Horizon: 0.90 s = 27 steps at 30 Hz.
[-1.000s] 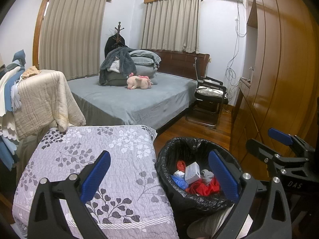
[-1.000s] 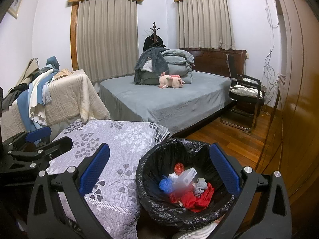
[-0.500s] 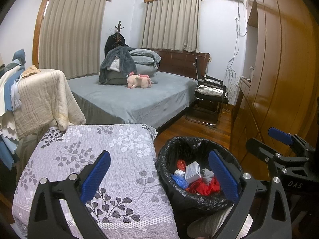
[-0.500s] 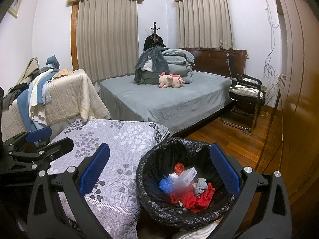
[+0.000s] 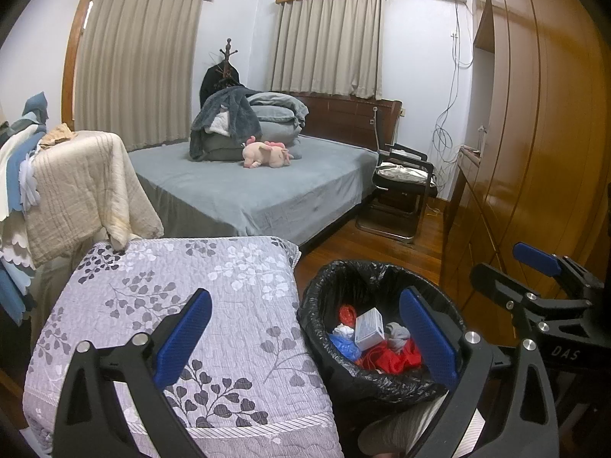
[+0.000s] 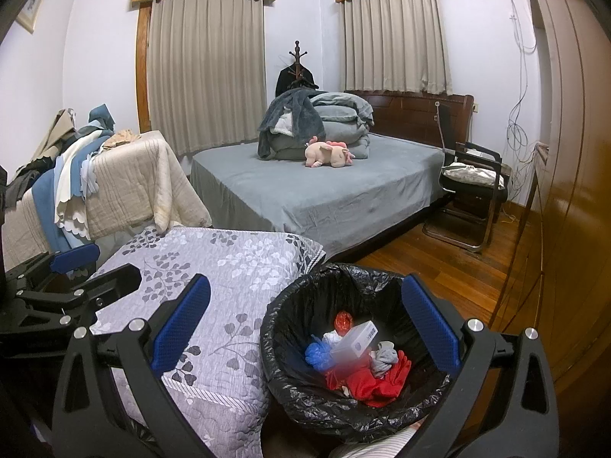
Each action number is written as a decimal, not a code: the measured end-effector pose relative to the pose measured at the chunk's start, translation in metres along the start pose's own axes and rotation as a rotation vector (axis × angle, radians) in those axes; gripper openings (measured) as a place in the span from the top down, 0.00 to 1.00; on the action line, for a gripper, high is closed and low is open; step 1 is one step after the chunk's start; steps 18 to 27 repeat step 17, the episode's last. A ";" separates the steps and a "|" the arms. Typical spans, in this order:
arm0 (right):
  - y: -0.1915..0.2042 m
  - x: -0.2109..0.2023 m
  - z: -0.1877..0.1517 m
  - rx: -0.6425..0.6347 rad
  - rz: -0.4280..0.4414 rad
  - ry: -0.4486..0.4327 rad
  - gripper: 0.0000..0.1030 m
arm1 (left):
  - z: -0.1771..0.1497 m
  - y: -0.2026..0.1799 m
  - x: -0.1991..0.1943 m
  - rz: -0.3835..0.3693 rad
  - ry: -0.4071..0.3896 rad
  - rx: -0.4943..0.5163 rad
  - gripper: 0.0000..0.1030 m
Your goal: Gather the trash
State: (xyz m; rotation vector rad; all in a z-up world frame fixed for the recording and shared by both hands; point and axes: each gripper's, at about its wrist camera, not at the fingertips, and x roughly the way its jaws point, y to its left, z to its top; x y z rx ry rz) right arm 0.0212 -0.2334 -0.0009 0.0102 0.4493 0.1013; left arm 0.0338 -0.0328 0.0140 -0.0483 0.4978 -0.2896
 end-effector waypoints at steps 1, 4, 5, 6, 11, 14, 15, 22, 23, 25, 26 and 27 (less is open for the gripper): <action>0.000 0.000 0.000 0.000 -0.001 0.000 0.05 | 0.000 0.001 -0.001 -0.002 0.000 -0.001 0.06; 0.000 0.000 0.000 0.001 0.000 0.000 0.05 | 0.000 0.001 -0.001 -0.001 -0.001 0.000 0.06; 0.001 0.000 0.000 0.002 0.000 0.000 0.05 | 0.000 0.001 -0.001 -0.001 0.000 0.000 0.06; 0.000 0.000 0.000 0.001 0.000 0.000 0.05 | 0.000 0.000 0.000 0.001 0.001 0.001 0.06; -0.001 0.001 0.001 0.001 0.000 0.001 0.05 | 0.000 0.000 0.000 0.002 0.002 0.002 0.06; -0.001 0.001 0.001 0.000 0.000 0.001 0.05 | 0.000 -0.001 0.001 0.001 0.002 0.001 0.06; -0.001 0.001 0.001 0.000 0.000 0.001 0.05 | 0.000 -0.001 0.001 0.002 0.001 0.001 0.06; -0.001 0.001 0.001 0.001 0.001 0.002 0.05 | 0.001 0.000 0.000 0.002 0.002 0.001 0.06; -0.001 0.001 0.001 0.001 0.001 0.002 0.05 | 0.001 0.000 0.000 0.002 0.002 0.001 0.06; -0.001 0.001 0.001 0.001 0.001 0.002 0.05 | 0.001 0.000 0.000 0.002 0.002 0.001 0.06; -0.001 0.001 0.001 0.001 0.001 0.002 0.05 | 0.001 0.000 0.000 0.002 0.002 0.001 0.06; -0.001 0.001 0.001 0.001 0.001 0.002 0.05 | 0.001 0.000 0.000 0.002 0.002 0.001 0.06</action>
